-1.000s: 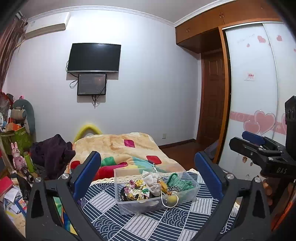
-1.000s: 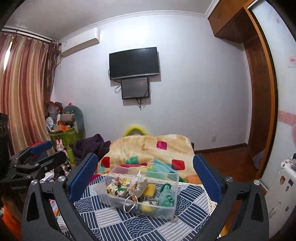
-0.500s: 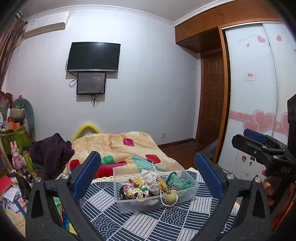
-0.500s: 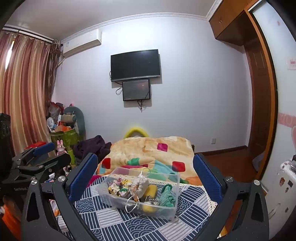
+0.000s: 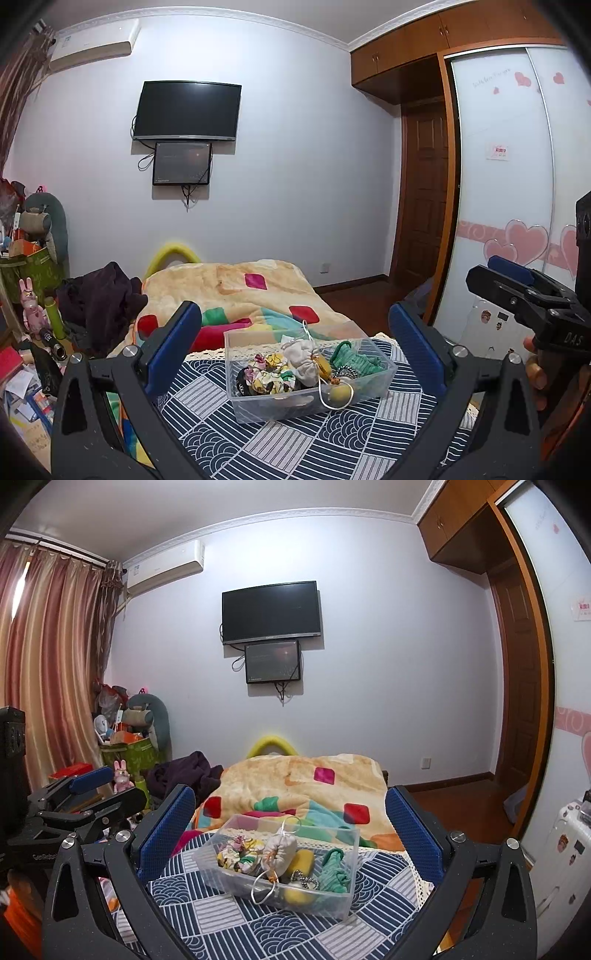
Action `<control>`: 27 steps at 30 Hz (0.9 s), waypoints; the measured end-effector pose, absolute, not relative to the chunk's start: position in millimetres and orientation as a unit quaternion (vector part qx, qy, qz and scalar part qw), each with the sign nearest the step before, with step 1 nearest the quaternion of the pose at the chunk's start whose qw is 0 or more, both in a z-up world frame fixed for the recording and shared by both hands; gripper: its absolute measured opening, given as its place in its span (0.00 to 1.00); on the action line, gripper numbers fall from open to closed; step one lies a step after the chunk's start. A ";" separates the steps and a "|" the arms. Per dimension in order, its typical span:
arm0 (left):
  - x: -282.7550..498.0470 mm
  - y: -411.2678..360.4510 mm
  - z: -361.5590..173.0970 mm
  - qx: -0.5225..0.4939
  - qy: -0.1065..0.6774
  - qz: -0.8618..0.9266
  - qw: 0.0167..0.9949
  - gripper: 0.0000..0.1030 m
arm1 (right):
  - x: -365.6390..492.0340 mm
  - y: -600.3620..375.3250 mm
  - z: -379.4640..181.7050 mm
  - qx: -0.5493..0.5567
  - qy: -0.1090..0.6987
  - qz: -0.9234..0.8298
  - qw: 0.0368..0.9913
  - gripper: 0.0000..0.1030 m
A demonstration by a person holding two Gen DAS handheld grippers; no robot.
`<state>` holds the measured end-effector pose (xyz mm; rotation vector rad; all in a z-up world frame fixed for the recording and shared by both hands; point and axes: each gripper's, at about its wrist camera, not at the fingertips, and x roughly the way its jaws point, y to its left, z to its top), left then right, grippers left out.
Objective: Organize soft objects
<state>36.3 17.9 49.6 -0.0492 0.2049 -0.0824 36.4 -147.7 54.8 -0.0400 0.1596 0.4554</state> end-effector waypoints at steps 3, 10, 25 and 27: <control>36.0 17.7 49.1 -0.024 0.103 -0.041 0.994 1.00 | 36.5 -148.8 54.7 -0.018 0.080 0.226 0.971 1.00; 36.4 18.1 47.6 -0.026 0.103 -0.044 0.993 1.00 | 36.7 -148.7 54.5 -0.017 0.080 0.226 0.971 1.00; 37.1 19.0 50.2 -0.035 0.111 -0.050 0.992 1.00 | 35.6 -148.9 54.8 -0.018 0.079 0.226 0.971 1.00; 37.8 19.1 50.8 -0.035 0.113 -0.051 0.992 1.00 | 36.2 -148.7 54.4 -0.018 0.079 0.226 0.971 1.00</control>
